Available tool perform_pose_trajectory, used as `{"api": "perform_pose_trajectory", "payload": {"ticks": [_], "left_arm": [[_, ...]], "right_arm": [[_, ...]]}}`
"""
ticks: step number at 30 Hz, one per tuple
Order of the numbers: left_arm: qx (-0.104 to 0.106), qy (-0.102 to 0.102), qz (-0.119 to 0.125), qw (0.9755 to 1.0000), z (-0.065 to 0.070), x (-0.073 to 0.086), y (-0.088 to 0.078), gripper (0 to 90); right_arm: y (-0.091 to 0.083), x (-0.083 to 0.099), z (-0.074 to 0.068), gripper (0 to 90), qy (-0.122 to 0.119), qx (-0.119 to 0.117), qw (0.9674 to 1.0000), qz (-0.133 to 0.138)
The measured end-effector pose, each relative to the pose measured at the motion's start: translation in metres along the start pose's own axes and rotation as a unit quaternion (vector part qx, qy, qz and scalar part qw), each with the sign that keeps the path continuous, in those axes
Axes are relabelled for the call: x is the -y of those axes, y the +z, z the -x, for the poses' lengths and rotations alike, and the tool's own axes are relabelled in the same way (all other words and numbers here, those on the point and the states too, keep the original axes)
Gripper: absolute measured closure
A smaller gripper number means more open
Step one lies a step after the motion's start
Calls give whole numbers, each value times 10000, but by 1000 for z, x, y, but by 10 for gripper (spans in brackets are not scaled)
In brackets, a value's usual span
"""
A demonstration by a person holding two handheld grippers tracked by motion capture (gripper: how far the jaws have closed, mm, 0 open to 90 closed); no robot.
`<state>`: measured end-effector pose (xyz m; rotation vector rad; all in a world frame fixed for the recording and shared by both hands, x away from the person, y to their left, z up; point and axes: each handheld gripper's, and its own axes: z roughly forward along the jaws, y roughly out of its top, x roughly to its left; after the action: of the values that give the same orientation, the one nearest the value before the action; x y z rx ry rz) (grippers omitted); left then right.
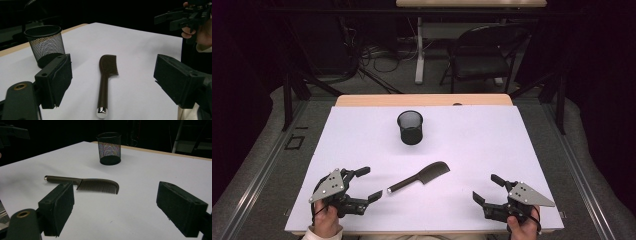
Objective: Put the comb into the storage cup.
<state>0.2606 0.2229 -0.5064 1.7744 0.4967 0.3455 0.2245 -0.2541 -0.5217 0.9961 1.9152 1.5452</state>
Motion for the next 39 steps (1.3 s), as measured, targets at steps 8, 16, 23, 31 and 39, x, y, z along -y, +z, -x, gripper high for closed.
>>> {"api": "perform_pose_trajectory", "payload": {"ticks": [8, 16, 23, 31, 39], "left_arm": [[-133, -168, -121, 9997, -4, 0, 7, 154], [-269, -357, -438, 9980, -4, 2, 16, 155], [-379, -510, -602, 9962, -5, 2, 18, 157], [-384, -694, -877, 9930, -5, -1, 18, 164], [-401, -656, -1195, 9898, -3, 0, 23, 176]], "right_arm": [[0, 1, -1, 143, -12, -35, 10000, -45], [2, 0, -2, 144, -139, -131, 9998, -79], [2, 1, -4, 144, -261, -119, 9995, -130], [4, 1, -3, 144, -252, -151, 9994, -186], [5, 2, -4, 144, -273, -223, 9992, -188]]}}
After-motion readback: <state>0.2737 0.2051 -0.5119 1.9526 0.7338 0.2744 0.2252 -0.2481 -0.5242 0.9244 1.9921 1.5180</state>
